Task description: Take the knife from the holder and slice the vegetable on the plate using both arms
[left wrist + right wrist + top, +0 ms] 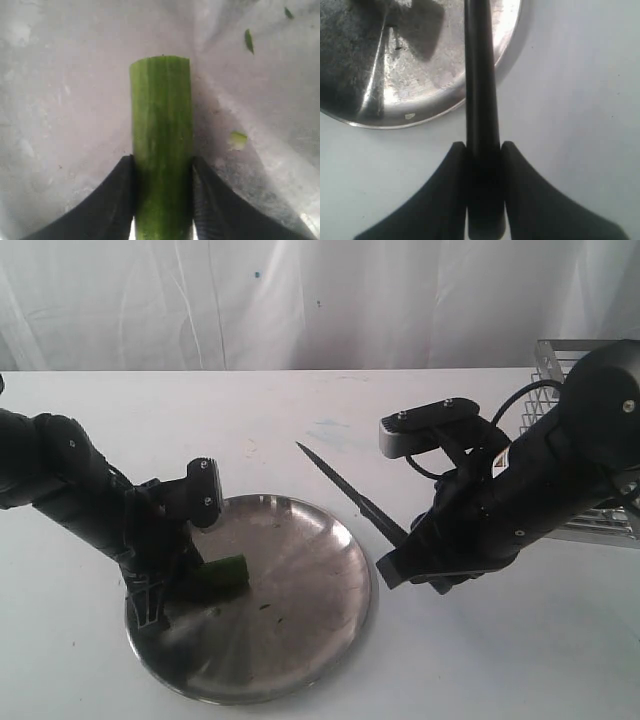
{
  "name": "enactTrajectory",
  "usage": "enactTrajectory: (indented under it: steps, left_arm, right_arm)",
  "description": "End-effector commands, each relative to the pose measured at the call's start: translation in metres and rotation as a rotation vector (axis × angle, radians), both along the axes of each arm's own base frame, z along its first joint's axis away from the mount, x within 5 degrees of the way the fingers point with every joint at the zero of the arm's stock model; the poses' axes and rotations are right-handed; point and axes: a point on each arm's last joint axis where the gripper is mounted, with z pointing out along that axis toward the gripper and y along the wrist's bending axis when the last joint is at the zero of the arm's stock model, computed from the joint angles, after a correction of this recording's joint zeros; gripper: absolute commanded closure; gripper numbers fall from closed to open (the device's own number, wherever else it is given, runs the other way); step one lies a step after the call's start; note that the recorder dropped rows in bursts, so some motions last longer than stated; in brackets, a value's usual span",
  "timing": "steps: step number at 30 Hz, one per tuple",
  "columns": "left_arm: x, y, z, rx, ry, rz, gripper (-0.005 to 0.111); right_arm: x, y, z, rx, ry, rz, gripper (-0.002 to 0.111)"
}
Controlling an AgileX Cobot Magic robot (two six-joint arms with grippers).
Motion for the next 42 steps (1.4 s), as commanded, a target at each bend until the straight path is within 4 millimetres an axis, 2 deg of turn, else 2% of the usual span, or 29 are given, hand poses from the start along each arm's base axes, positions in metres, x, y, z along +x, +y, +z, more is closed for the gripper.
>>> enactTrajectory:
  steps: [1,6,10,13,18,21,24,26,29,31,33,34,37,42]
  left_arm:
    - [0.004,-0.006,0.012,-0.045,-0.015,0.012,0.106]
    - [0.009,-0.011,0.017,-0.075,0.025,-0.011,0.106]
    - [0.012,-0.013,0.008,-0.080,0.048,0.002,0.105]
    - [0.012,-0.012,0.003,-0.060,0.053,-0.012,0.095]
    - [0.011,-0.012,0.003,-0.063,0.070,-0.019,0.068]
    - [0.012,-0.012,0.003,-0.065,0.066,-0.015,0.058]
    - [0.012,-0.012,0.016,-0.075,0.027,-0.016,0.053]
    - [0.014,-0.012,0.035,-0.079,-0.041,-0.026,0.053]
    - [0.019,-0.012,0.071,-0.108,-0.175,-0.003,0.053]
    - [0.022,-0.011,0.091,-0.156,-0.224,0.076,0.053]
    - [0.021,-0.009,0.109,-0.232,-0.240,0.218,0.062]
    - [0.020,-0.008,0.115,-0.256,-0.246,0.255,0.071]
    - [0.018,-0.008,0.117,-0.279,-0.224,0.289,0.107]
    - [0.024,-0.012,0.107,-0.420,-0.078,0.519,0.106]
  right_arm:
    - [-0.001,0.000,0.000,0.003,0.000,-0.003,0.108]
    - [0.000,0.000,0.000,0.004,-0.004,-0.004,0.108]
    - [0.000,0.000,0.000,0.004,-0.004,-0.004,0.108]
    - [0.000,0.000,0.000,0.004,-0.004,-0.004,0.108]
    - [-0.001,0.000,-0.001,-0.001,0.008,-0.001,0.108]
    - [-0.002,0.000,-0.001,-0.005,0.018,0.002,0.108]
    - [-0.003,0.002,0.000,0.034,0.033,-0.019,0.108]
    - [-0.005,0.009,0.001,0.069,0.043,-0.022,0.108]
    - [-0.011,0.022,0.001,0.096,0.054,-0.042,0.108]
    - [-0.014,0.033,-0.003,0.108,0.064,-0.057,0.108]
    - [-0.016,0.046,-0.010,0.118,0.075,-0.075,0.108]
    - [-0.017,0.052,-0.015,0.116,0.081,-0.085,0.108]
    - [-0.018,0.069,-0.025,0.087,0.119,-0.128,0.108]
    - [-0.022,0.096,-0.032,0.077,0.110,-0.138,0.108]
